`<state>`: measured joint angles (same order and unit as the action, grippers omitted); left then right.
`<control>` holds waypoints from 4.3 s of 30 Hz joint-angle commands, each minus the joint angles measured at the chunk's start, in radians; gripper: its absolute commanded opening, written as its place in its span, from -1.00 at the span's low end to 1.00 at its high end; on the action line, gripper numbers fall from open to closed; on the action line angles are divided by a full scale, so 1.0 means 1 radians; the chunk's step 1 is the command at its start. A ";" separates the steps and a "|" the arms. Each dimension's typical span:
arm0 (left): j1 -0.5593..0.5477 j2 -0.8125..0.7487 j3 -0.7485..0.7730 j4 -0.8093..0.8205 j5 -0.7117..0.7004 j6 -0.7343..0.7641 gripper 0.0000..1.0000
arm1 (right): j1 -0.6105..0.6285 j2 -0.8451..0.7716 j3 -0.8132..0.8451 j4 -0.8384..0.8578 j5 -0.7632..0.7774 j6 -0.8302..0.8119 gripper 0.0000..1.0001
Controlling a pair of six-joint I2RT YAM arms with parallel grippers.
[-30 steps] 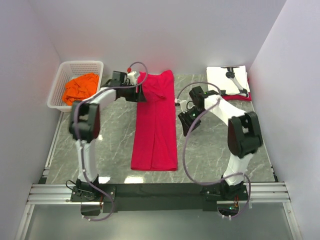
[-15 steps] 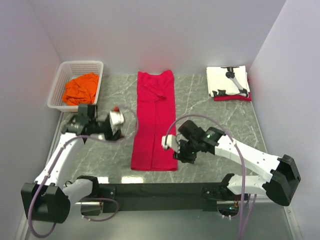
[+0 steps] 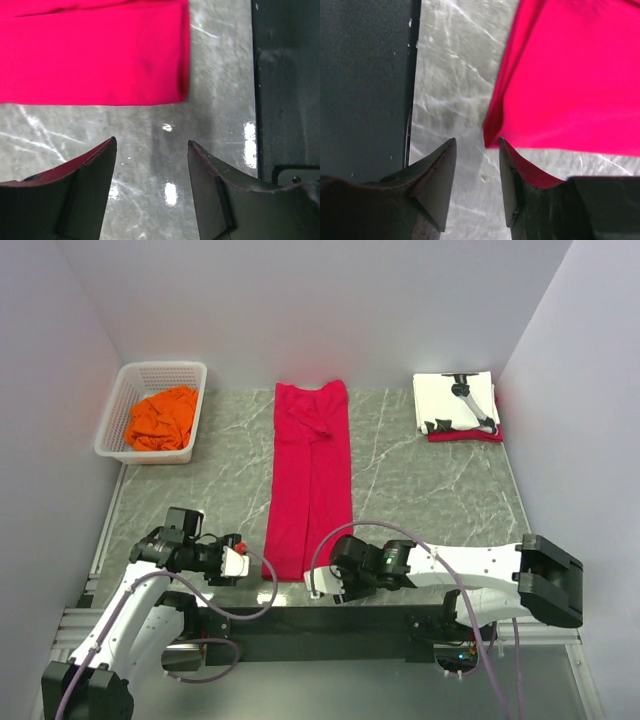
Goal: Fold and stack the t-shirts
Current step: Fold the tshirt
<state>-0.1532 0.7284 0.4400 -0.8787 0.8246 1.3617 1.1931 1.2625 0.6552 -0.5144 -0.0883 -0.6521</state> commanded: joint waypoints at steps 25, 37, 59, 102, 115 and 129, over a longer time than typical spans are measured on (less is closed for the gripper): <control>-0.600 0.138 -0.181 0.603 -0.361 -0.251 0.00 | 0.051 0.101 -0.055 0.162 0.119 0.086 -1.00; -0.641 0.146 -0.110 0.523 -0.358 -0.282 -0.99 | 0.025 0.022 -0.022 0.079 0.091 0.086 -1.00; -0.641 0.062 0.011 0.326 -0.232 -0.368 -0.99 | 0.020 -0.039 0.038 -0.022 0.009 0.054 -0.60; -0.625 0.081 -0.021 0.349 -0.231 -0.355 -0.99 | 0.062 -0.066 -0.034 0.085 0.036 0.042 -0.04; -0.622 0.100 -0.021 0.354 -0.222 -0.342 -0.99 | 0.062 0.072 -0.057 0.169 -0.014 0.022 0.07; -0.609 0.078 -0.014 0.353 -0.216 -0.358 -0.99 | -0.001 0.129 -0.014 0.096 -0.041 0.042 -1.00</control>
<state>-0.7704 0.8200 0.4004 -0.5385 0.5636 1.0088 1.2171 1.3712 0.6361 -0.3443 -0.1448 -0.6224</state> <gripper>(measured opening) 0.043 0.010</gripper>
